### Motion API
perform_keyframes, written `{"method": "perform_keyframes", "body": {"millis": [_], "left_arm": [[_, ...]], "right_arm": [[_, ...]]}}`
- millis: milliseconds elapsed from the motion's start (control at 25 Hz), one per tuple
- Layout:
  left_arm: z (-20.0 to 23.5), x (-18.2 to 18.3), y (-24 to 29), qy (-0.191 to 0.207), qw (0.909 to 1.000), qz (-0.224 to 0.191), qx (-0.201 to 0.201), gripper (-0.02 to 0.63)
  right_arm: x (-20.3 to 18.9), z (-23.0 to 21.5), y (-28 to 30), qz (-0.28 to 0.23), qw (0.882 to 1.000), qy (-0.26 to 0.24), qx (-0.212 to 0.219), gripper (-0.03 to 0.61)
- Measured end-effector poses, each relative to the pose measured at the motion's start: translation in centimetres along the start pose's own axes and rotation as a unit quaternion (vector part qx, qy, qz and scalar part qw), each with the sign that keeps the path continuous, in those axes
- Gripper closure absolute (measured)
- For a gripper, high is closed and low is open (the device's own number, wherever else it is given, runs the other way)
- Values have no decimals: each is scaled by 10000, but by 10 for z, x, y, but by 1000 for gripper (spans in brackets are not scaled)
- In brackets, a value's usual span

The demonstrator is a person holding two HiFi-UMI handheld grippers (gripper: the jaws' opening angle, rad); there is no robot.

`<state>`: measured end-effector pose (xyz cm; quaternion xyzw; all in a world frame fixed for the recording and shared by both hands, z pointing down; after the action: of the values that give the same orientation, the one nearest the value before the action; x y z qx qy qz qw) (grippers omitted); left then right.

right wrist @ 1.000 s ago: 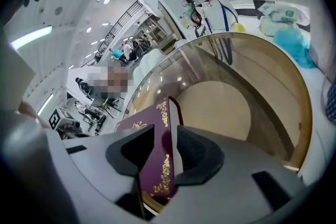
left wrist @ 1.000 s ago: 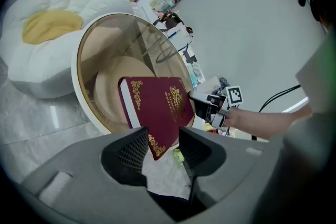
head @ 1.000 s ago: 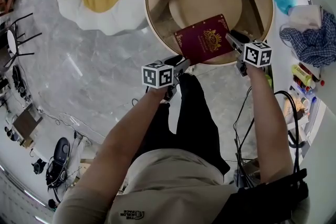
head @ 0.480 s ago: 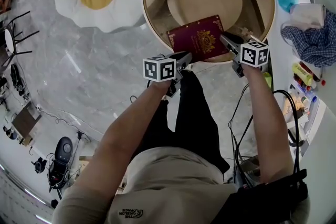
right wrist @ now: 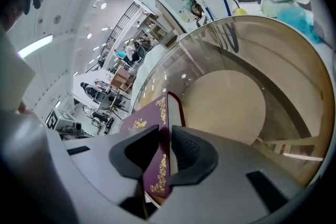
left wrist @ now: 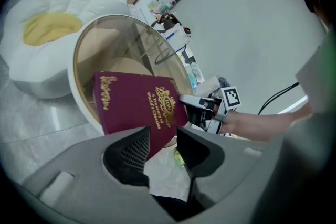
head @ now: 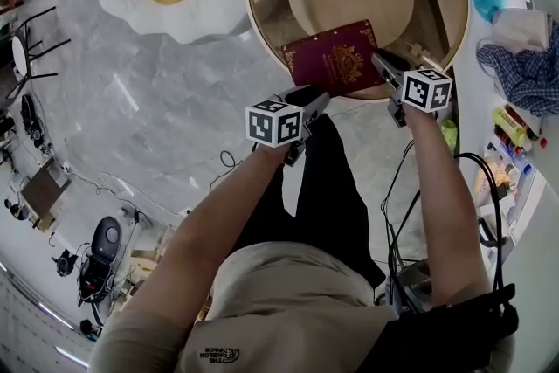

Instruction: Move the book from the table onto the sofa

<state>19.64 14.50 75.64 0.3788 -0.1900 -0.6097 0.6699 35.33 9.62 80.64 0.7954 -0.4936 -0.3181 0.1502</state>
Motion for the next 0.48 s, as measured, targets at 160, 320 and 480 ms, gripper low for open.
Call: {"method": "perform_keyframes", "body": {"millis": [160, 320, 480], "left_arm": [[39, 4, -17, -302, 9978, -256, 523, 443], [68, 2, -19, -571, 9941, -290, 878, 431], [73, -1, -9, -782, 9944, -181, 690, 429]], "right_arm": [[0, 0, 0, 16, 10000, -26, 8, 494], [-1, 0, 0, -63, 10000, 47, -13, 492], [-1, 2, 0, -84, 9999, 68, -2, 493]]}}
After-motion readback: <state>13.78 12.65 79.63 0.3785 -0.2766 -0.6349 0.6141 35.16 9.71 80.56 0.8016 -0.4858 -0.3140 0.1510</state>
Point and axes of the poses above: the fingertips, and each gripper's own axes: y forward along the fingers, z to its left, x out of its top, the point moved 1 cm from there along -y, backward along the fingers, and after that the axes turned 6 degrees about x, right-handed, at the moved point
